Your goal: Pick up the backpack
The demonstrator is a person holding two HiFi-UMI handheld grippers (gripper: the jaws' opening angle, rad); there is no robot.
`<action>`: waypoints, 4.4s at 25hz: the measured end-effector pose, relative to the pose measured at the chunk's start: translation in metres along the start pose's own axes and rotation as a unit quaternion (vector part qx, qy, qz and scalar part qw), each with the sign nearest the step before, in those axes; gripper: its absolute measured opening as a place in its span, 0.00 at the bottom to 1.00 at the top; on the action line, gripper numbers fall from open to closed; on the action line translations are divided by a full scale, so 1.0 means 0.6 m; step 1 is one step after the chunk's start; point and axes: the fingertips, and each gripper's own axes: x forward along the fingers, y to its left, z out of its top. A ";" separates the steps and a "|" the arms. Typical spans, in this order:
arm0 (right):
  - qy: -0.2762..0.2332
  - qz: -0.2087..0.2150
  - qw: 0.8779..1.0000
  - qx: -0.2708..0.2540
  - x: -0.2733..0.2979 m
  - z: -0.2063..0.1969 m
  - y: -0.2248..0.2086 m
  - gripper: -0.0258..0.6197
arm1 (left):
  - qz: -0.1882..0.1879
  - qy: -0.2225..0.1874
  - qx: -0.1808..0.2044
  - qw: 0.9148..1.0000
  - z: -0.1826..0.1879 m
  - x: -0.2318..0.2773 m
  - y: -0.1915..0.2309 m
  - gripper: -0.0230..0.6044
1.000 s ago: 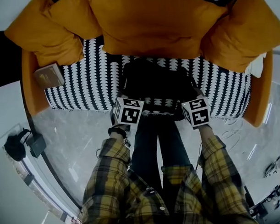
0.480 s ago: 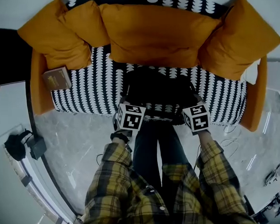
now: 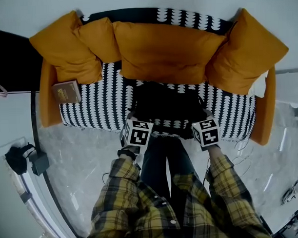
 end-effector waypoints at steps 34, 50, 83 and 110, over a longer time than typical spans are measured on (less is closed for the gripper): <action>-0.199 -0.004 0.980 -0.019 -0.352 0.264 0.062 0.09 | -0.020 -0.186 -0.004 0.982 0.216 -0.370 -0.015 0.09; -0.322 0.024 0.945 -0.045 -0.547 0.366 0.129 0.08 | -0.038 -0.307 0.007 0.951 0.289 -0.593 -0.038 0.09; -0.349 0.047 0.934 -0.051 -0.610 0.345 0.151 0.09 | -0.052 -0.326 0.018 0.944 0.262 -0.646 -0.074 0.09; -0.330 0.025 0.943 -0.032 -0.569 0.327 0.150 0.08 | -0.062 -0.304 0.051 0.949 0.273 -0.607 -0.053 0.09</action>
